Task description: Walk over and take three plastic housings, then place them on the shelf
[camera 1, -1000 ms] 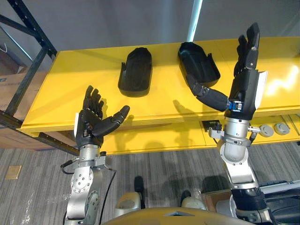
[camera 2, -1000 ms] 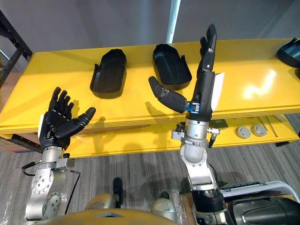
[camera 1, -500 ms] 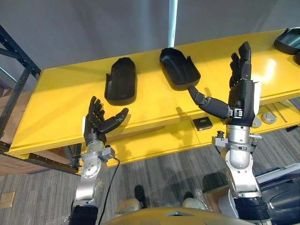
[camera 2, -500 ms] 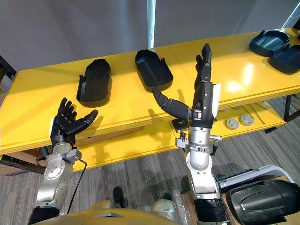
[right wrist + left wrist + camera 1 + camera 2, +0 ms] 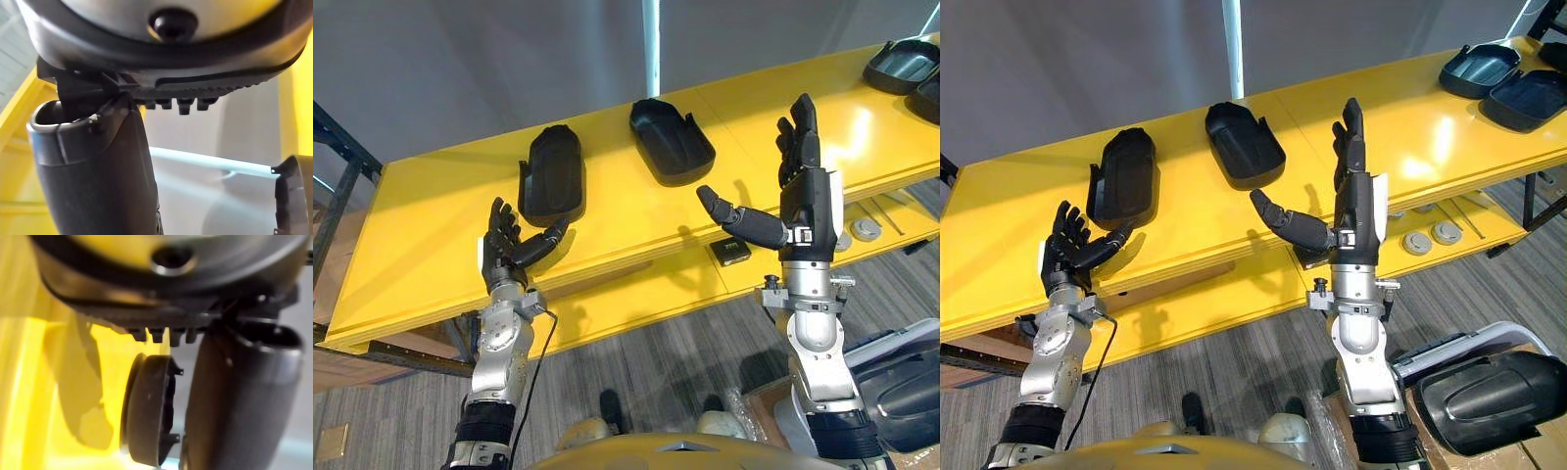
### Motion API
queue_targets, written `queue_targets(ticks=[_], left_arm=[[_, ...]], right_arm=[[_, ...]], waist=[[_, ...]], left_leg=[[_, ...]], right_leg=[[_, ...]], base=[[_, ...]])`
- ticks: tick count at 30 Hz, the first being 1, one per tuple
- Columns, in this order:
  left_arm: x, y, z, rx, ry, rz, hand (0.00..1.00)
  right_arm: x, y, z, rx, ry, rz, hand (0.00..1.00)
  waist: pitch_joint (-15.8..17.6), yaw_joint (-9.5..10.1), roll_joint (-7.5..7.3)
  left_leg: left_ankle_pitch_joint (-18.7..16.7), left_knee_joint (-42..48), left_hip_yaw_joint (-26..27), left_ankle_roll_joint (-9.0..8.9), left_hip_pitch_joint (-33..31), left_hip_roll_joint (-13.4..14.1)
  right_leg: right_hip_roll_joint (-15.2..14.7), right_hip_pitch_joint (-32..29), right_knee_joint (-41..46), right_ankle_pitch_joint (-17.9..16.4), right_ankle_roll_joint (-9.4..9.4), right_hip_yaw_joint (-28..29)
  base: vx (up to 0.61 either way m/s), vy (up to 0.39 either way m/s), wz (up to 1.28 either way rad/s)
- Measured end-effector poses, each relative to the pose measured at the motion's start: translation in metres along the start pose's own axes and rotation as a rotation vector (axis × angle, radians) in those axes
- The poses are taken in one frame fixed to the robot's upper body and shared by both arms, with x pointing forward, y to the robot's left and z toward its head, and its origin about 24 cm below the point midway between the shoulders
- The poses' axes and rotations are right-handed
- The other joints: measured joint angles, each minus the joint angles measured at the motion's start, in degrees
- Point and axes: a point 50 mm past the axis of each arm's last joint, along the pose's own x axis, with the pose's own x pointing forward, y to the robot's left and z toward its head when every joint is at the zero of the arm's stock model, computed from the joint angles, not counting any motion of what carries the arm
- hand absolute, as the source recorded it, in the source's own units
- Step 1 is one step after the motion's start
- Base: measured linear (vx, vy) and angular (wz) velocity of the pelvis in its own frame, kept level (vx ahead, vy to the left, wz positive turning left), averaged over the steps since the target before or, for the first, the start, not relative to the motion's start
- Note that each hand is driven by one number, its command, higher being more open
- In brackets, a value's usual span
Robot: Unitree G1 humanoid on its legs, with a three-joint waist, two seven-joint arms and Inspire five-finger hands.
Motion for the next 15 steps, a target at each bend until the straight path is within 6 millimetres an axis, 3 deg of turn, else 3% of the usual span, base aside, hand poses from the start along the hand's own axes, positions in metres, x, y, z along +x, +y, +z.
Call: queue_targets(ticks=[15], left_arm=[[0.0067,0.0053,-0.0026,0.0,0.012,-0.012,1.0]], right_arm=[[0.0008,0.0007,-0.0027,0.018,0.015,0.012,1.0]], waist=[[-0.02,-0.95,-0.01]], left_leg=[[-0.2,-0.03,0.16,-0.25,0.32,-0.09]], right_leg=[[-0.1,0.0,0.15,0.04,0.08,0.42]], base=[[0.0,0.0,0.0]])
